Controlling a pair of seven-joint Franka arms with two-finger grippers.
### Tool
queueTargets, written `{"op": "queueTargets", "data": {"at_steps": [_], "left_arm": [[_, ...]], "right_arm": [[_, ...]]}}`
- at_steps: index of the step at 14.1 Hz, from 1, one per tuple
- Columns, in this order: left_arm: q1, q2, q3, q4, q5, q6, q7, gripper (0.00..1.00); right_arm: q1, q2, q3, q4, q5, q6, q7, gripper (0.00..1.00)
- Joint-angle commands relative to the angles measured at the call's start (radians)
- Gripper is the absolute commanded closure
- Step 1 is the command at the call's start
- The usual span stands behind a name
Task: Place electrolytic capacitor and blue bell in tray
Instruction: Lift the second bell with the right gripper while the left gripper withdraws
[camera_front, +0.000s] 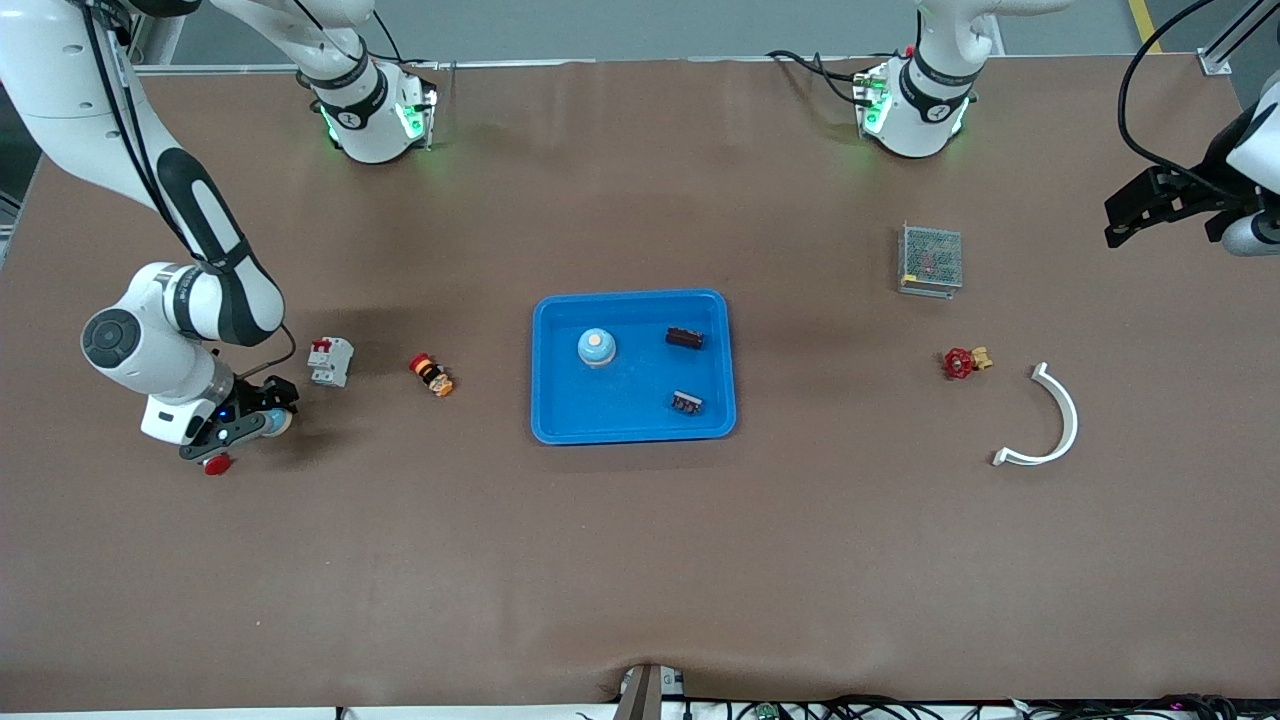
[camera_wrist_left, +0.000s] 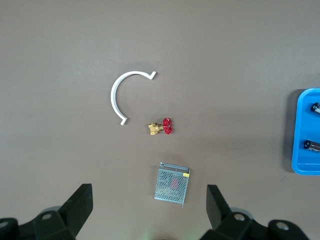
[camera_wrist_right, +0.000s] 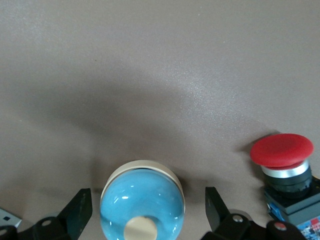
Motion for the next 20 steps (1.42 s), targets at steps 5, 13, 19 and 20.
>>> {"op": "queueTargets", "data": {"at_steps": [5, 13, 19, 20], "left_arm": [[0.014, -0.025, 0.005, -0.017, -0.021, -0.006, 0.022, 0.0], [0.019, -0.005, 0.005, -0.014, -0.021, -0.001, 0.022, 0.0], [0.022, -0.005, 0.005, -0.015, -0.021, 0.004, 0.027, 0.0], [0.022, -0.005, 0.005, -0.014, -0.021, 0.004, 0.039, 0.0]], "right_arm": [[-0.032, 0.018, 0.023, -0.004, -0.005, 0.031, -0.011, 0.0], [-0.031, 0.017, 0.026, 0.002, 0.003, 0.026, -0.006, 0.28], [-0.031, 0.015, 0.044, 0.01, 0.04, 0.017, 0.0, 0.49], [-0.029, 0.012, 0.046, 0.01, 0.04, 0.014, 0.0, 0.49]]}}
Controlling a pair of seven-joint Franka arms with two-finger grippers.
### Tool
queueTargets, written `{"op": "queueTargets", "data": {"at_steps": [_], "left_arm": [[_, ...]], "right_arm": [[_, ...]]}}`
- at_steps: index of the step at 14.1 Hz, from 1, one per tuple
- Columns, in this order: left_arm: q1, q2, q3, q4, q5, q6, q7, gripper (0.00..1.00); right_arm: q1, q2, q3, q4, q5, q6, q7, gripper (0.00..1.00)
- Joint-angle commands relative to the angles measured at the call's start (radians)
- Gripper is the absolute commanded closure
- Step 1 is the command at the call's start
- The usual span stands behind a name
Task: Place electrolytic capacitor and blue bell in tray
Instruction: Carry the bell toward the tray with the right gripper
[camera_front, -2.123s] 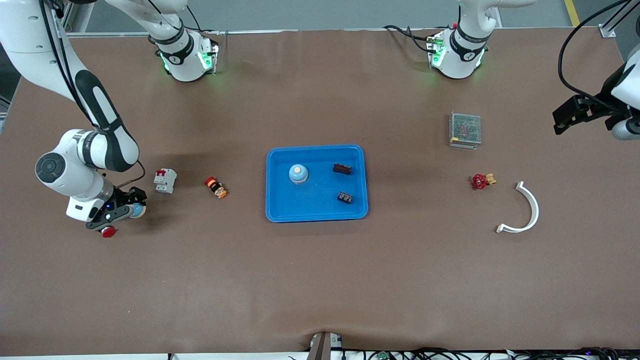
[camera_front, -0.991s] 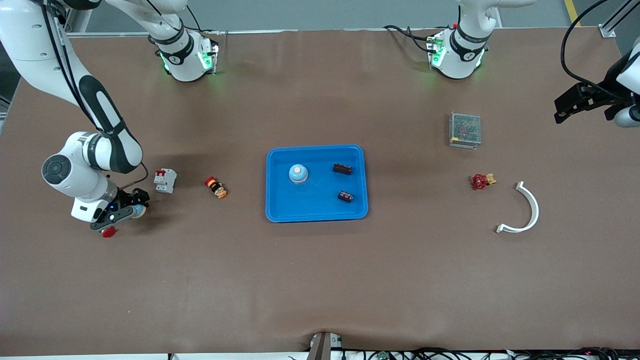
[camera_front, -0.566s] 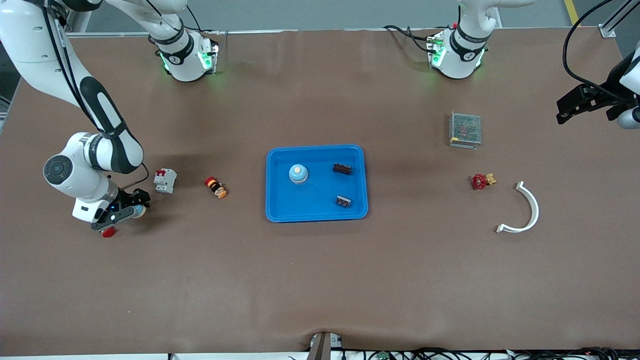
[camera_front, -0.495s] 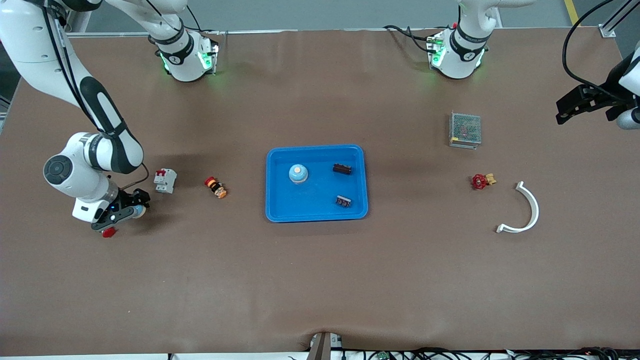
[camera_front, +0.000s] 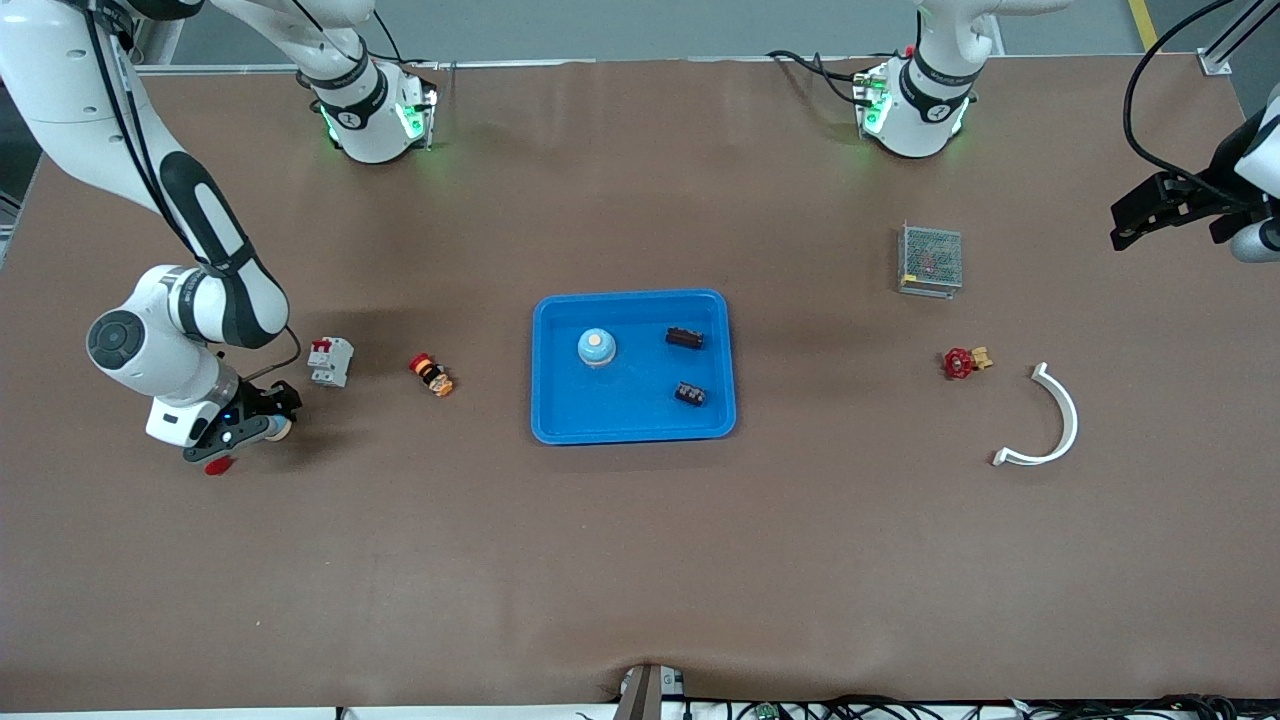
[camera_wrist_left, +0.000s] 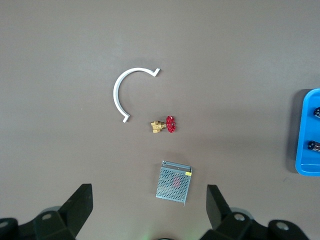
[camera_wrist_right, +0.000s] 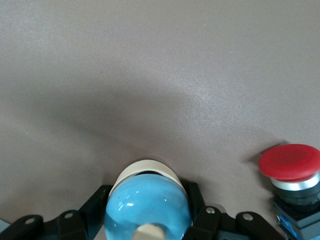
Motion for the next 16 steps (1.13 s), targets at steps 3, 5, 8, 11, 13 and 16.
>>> {"op": "queueTargets", "data": {"at_steps": [3, 5, 8, 11, 13, 16], "left_arm": [[0.007, -0.01, 0.002, -0.002, -0.023, 0.003, 0.049, 0.0], [0.013, -0.01, 0.002, -0.002, -0.023, 0.004, 0.05, 0.0], [0.027, -0.016, 0.002, -0.003, -0.023, 0.006, 0.05, 0.0], [0.036, -0.022, 0.002, -0.006, -0.023, -0.002, 0.063, 0.0], [0.042, -0.022, 0.002, -0.006, -0.024, -0.004, 0.063, 0.0], [0.041, -0.022, 0.002, -0.005, -0.023, -0.004, 0.064, 0.0]], "right_arm": [[-0.015, -0.007, 0.034, 0.053, 0.033, -0.099, -0.001, 0.49], [-0.009, -0.014, 0.034, 0.11, 0.05, -0.2, -0.001, 0.49], [0.031, -0.047, 0.034, 0.21, 0.051, -0.398, 0.084, 0.49], [0.109, -0.096, 0.034, 0.293, 0.053, -0.589, 0.255, 0.49], [0.186, -0.13, 0.035, 0.311, 0.053, -0.638, 0.428, 0.49], [0.307, -0.155, 0.038, 0.321, 0.088, -0.655, 0.689, 0.49]]}}
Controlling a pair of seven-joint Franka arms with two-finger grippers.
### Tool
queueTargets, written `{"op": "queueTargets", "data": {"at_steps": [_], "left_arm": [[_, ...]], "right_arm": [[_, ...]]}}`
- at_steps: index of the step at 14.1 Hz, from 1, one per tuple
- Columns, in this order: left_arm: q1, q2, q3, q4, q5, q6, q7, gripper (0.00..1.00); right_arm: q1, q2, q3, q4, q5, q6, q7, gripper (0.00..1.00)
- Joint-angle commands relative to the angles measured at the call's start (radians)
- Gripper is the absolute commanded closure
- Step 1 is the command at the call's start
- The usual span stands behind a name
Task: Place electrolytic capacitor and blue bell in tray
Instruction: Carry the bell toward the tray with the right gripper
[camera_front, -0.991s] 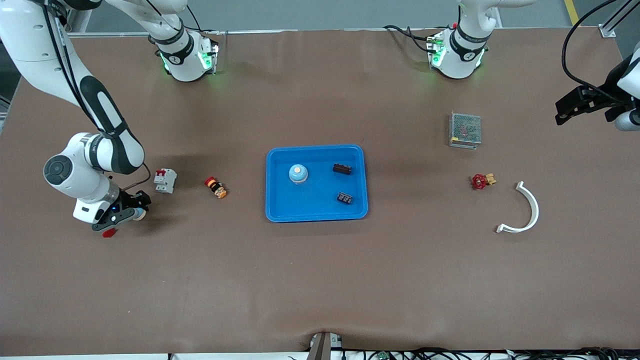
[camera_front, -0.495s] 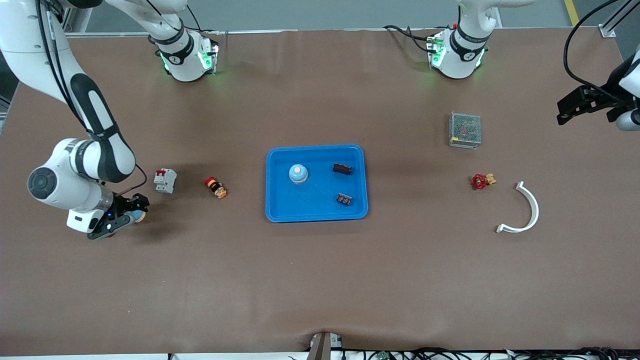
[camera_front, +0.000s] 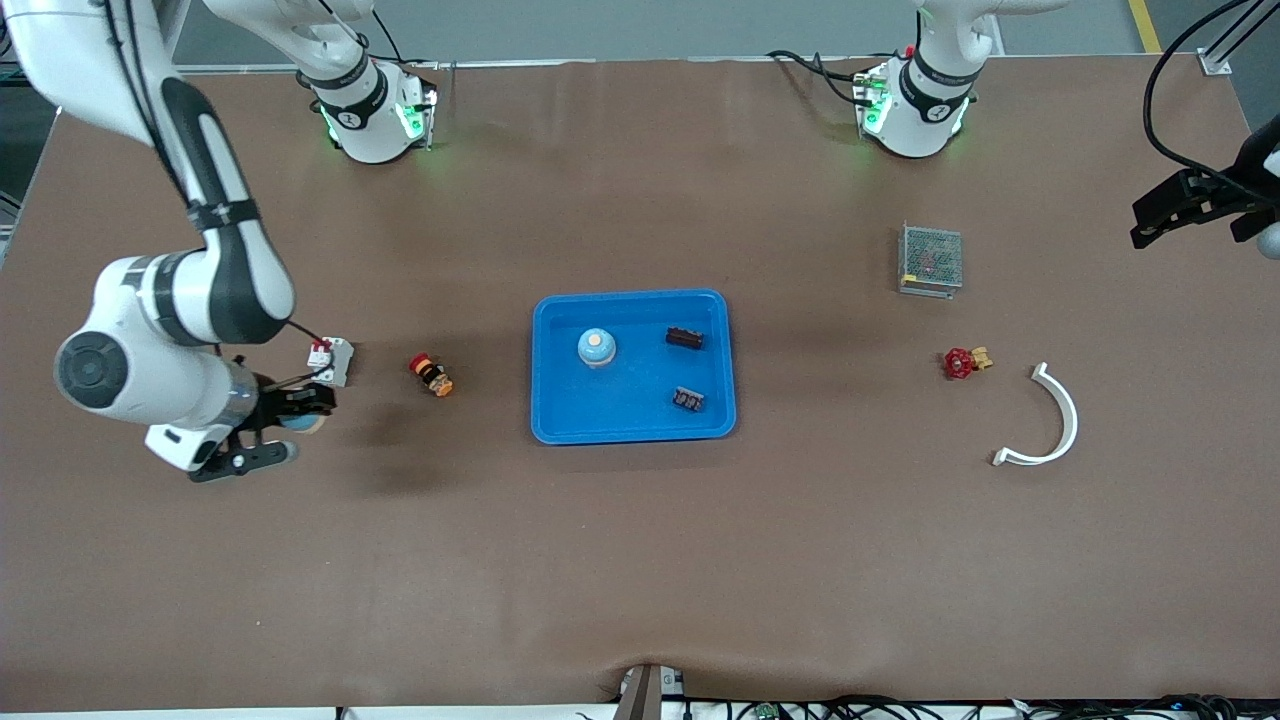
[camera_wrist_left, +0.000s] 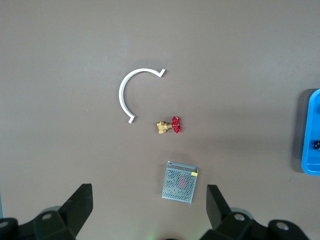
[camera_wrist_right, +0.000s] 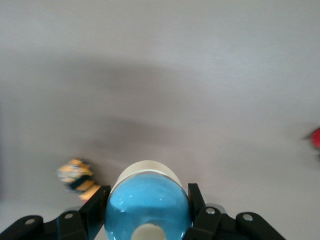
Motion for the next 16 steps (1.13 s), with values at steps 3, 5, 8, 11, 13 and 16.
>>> {"op": "queueTargets", "data": {"at_steps": [3, 5, 8, 11, 13, 16], "left_arm": [[0.006, -0.018, -0.003, 0.0, -0.021, -0.005, 0.024, 0.0], [0.005, -0.017, -0.006, 0.0, -0.021, -0.005, 0.024, 0.0], [0.006, -0.018, -0.007, -0.004, -0.023, -0.005, 0.026, 0.0], [0.006, -0.018, -0.007, -0.004, -0.023, -0.007, 0.027, 0.0], [0.006, -0.018, -0.009, -0.004, -0.024, -0.008, 0.027, 0.0], [0.005, -0.017, -0.009, 0.0, -0.023, -0.001, 0.027, 0.0]], "right_arm": [[0.154, -0.013, -0.008, 0.026, 0.081, -0.01, 0.317, 0.49], [0.217, -0.007, -0.008, 0.057, 0.085, 0.0, 0.433, 0.49], [0.326, 0.043, -0.011, 0.114, 0.082, 0.018, 0.616, 0.49], [0.392, 0.102, -0.011, 0.144, 0.075, 0.079, 0.741, 0.49], [0.418, 0.139, -0.012, 0.144, 0.073, 0.145, 0.776, 0.49], [0.443, 0.182, -0.014, 0.144, 0.072, 0.202, 0.804, 0.49]]}}
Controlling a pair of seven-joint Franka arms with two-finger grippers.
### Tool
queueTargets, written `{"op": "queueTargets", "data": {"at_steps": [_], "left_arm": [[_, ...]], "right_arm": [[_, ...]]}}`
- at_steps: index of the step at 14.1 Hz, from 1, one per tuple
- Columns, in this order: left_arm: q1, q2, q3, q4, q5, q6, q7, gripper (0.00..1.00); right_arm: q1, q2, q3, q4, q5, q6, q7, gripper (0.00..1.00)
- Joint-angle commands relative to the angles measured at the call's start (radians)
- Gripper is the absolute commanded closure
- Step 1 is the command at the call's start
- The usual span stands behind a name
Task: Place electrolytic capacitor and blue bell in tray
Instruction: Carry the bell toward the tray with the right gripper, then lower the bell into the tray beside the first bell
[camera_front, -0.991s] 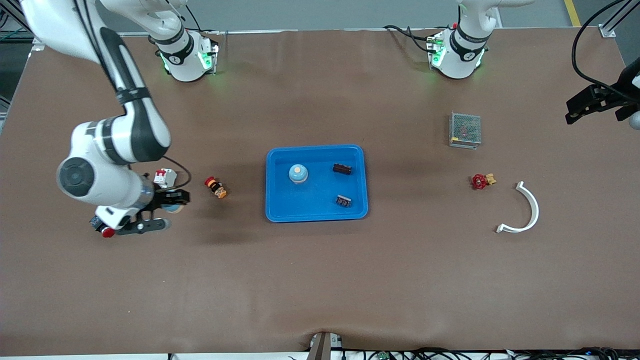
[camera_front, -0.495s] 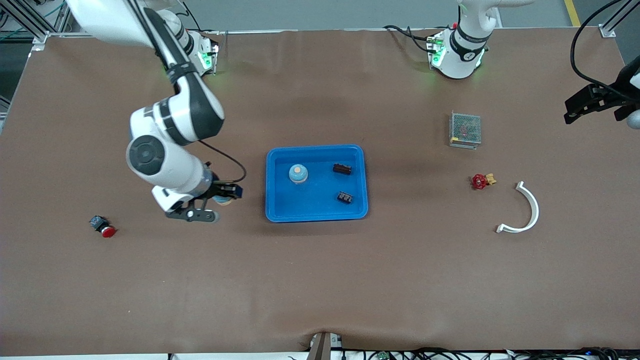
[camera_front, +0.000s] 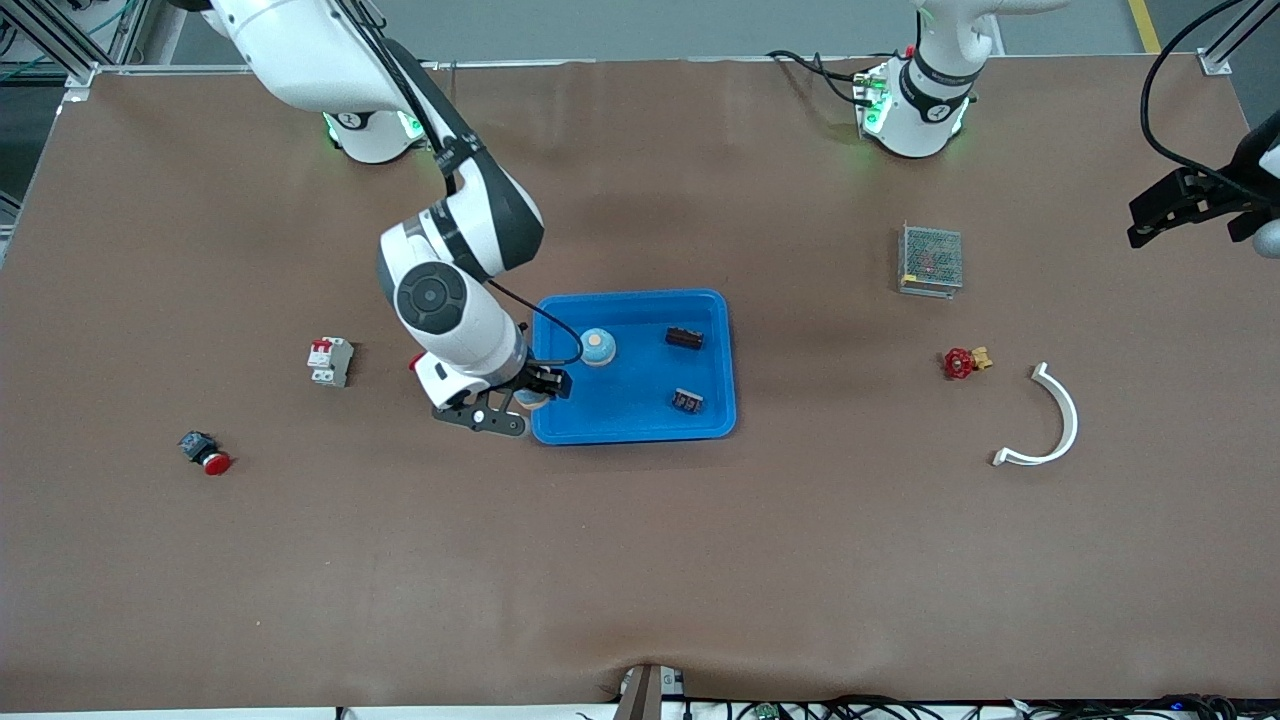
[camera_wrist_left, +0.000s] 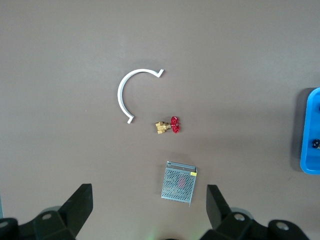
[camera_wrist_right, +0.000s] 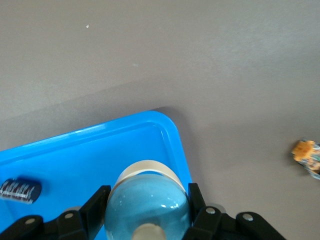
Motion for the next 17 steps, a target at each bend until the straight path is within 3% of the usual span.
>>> {"op": "queueTargets", "data": {"at_steps": [1, 7, 17], "left_arm": [[0.005, -0.014, -0.001, -0.001, -0.022, 0.003, 0.026, 0.0], [0.004, -0.014, -0.001, -0.001, -0.023, 0.003, 0.025, 0.0], [0.001, -0.013, -0.001, -0.001, -0.032, 0.004, 0.023, 0.0]], "right_arm": [[0.04, 0.045, -0.017, 0.036, -0.011, 0.023, 0.039, 0.49], [0.117, 0.119, -0.015, 0.079, -0.15, 0.044, 0.223, 0.49], [0.144, 0.204, -0.017, 0.071, -0.154, 0.184, 0.229, 0.48]]}}
